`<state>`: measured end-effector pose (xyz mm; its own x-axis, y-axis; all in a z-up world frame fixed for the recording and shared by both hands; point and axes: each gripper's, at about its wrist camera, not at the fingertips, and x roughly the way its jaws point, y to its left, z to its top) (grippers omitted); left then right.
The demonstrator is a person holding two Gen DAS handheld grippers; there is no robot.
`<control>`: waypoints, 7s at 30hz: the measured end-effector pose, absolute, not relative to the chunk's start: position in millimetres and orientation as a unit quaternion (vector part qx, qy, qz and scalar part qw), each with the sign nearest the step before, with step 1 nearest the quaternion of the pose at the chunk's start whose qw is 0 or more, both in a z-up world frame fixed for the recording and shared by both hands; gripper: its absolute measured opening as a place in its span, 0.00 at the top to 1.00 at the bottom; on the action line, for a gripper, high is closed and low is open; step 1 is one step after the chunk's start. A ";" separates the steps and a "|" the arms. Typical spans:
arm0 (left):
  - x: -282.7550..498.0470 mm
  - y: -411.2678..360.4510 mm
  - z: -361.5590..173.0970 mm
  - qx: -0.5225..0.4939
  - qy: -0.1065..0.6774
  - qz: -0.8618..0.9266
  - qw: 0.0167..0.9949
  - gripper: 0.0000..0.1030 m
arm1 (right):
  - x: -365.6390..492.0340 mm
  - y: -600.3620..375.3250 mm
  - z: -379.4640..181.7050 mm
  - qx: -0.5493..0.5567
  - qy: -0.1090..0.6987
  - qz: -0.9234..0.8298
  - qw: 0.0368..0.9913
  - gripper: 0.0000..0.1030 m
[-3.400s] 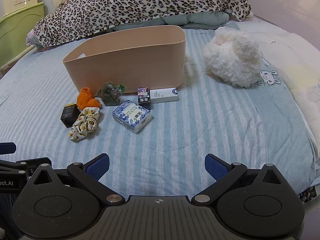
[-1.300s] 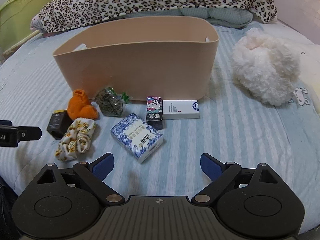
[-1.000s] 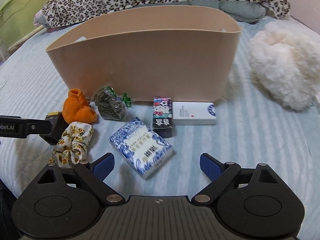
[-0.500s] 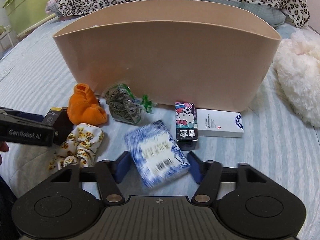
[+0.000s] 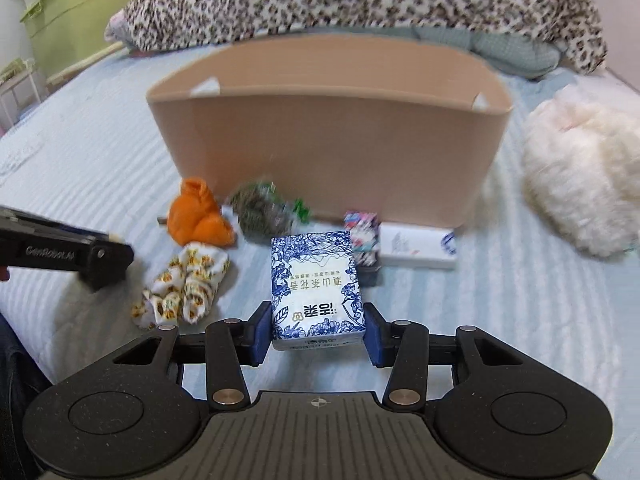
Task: Organize objects
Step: 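Grasp the blue-and-white box with right tool while left tool grasps black box, then carry both boxes over the basket and open both tools to drop them, then grasp the cartoon box with right tool while left tool grasps floral scrunchie, then carry scrunchie and cartoon box over the basket and release both, then grasp the white medicine box with right tool while left tool grasps orange sock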
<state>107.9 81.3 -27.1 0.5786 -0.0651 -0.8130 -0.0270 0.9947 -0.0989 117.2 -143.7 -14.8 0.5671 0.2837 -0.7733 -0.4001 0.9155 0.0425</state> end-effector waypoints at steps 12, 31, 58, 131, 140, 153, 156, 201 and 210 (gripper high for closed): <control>117.4 67.3 57.8 -0.047 0.361 -0.039 0.930 0.68 | 134.9 -168.5 60.6 -0.041 0.317 0.171 0.932 0.58; 269.9 35.9 52.4 0.005 0.360 0.017 0.933 0.68 | 237.7 -148.3 74.8 -0.071 0.307 0.165 0.935 0.58; 191.2 30.9 65.3 0.015 0.397 0.001 0.918 0.20 | 197.6 -163.2 75.9 -0.082 0.351 0.145 0.921 0.13; 99.9 82.0 -21.1 -0.076 0.433 -0.024 0.898 0.94 | 142.1 -156.4 -12.9 -0.060 0.406 0.166 0.897 0.80; 98.0 80.0 37.4 -0.062 0.365 -0.029 0.928 0.94 | 129.9 -171.7 34.9 -0.037 0.336 0.147 0.930 0.80; 161.4 60.1 80.1 -0.030 0.289 -0.010 0.957 0.94 | 177.5 -168.5 87.3 -0.041 0.247 0.128 0.960 0.80; 187.1 56.7 78.9 -0.025 0.287 -0.004 0.958 0.94 | 195.1 -162.9 87.1 -0.047 0.247 0.129 0.959 0.80; 148.8 69.1 32.7 -0.032 0.386 -0.005 0.922 0.14 | 168.3 -189.2 59.7 -0.061 0.337 0.120 0.932 0.04; 143.6 74.4 -18.8 -0.047 0.411 -0.011 0.910 0.14 | 170.0 -194.1 13.6 -0.078 0.390 0.109 0.911 0.03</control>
<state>143.6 74.4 -18.8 0.6615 -0.0578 -0.7478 -0.0188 0.9954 -0.0936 170.0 -194.1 13.6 0.6720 0.1385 -0.7275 -0.2595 0.9641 -0.0561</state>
